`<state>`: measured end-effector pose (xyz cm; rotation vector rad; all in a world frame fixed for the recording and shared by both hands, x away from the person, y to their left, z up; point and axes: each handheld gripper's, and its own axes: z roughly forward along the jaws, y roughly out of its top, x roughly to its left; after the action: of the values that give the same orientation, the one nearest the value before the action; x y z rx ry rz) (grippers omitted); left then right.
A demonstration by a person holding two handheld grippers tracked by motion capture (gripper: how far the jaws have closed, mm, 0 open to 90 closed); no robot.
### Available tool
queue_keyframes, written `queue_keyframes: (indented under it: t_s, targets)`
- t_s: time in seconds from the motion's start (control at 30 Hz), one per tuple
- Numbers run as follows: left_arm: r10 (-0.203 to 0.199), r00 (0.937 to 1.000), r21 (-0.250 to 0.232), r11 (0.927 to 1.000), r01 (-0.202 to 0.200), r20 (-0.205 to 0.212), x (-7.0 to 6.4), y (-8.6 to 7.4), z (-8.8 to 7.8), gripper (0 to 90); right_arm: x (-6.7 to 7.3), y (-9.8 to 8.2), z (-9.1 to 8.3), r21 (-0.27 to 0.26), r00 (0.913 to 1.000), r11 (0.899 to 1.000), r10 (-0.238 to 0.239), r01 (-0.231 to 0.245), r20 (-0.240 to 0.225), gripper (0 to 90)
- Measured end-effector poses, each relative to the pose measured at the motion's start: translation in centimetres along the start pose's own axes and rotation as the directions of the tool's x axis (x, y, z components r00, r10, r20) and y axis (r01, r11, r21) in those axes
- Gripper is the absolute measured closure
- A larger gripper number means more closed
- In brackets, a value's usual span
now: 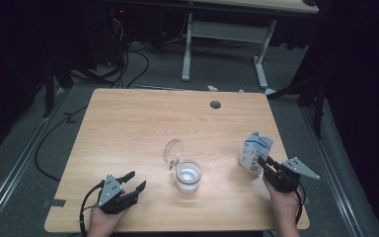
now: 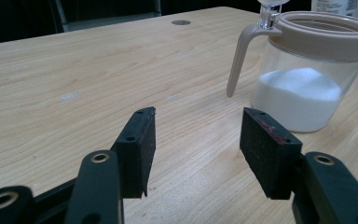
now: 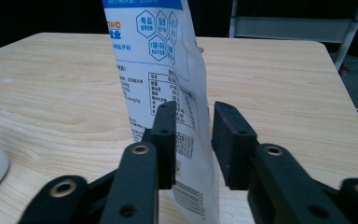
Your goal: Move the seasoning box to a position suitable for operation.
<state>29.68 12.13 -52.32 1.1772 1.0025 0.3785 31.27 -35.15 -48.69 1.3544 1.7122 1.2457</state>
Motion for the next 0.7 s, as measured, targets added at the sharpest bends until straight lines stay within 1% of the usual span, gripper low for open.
queue_keyframes:
  t_s: [0.3,0.53,0.63,0.7]
  targets:
    - [-0.001,1.0000,0.002,1.0000,0.001,-0.003,-0.04,-0.07,0.05,46.2,0.16,0.03,0.20,0.019,0.9999,1.000,0.009,-0.009,0.008,53.1]
    - [-0.006,0.9999,0.017,0.9998,0.007,-0.010,0.06,-0.12,0.16,46.9,0.28,-0.02,0.40,0.025,1.0000,1.000,0.006,-0.006,0.005,46.9]
    - [-0.006,0.9998,0.020,0.9998,0.007,-0.017,0.06,-0.11,0.46,47.5,0.31,-0.12,0.38,0.025,0.9999,1.000,0.003,-0.003,0.010,43.9]
    - [-0.008,0.9996,0.035,0.9994,0.009,-0.026,0.07,-0.06,0.83,47.5,0.31,-0.24,0.31,0.031,0.9999,1.000,0.002,-0.002,0.011,43.4]
